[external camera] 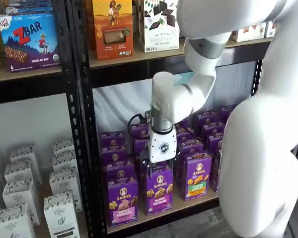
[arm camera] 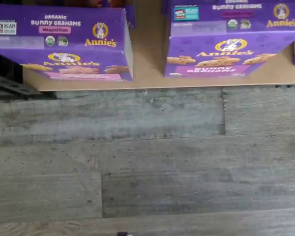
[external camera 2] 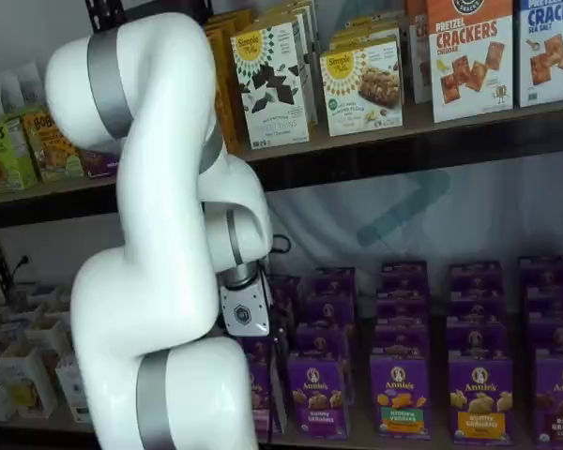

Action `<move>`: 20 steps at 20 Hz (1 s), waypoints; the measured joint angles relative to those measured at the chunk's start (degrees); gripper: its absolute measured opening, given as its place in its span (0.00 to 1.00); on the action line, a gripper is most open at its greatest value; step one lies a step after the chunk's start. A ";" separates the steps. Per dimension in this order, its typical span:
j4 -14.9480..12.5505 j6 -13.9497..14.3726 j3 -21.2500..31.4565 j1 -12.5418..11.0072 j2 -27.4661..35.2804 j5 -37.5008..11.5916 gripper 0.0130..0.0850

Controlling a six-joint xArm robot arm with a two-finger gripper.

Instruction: Pick up the purple box with a pink patch in the middle, on the bottom shelf, the first box from the left

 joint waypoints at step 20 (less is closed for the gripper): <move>8.36 -4.42 -11.99 3.31 15.93 -3.63 1.00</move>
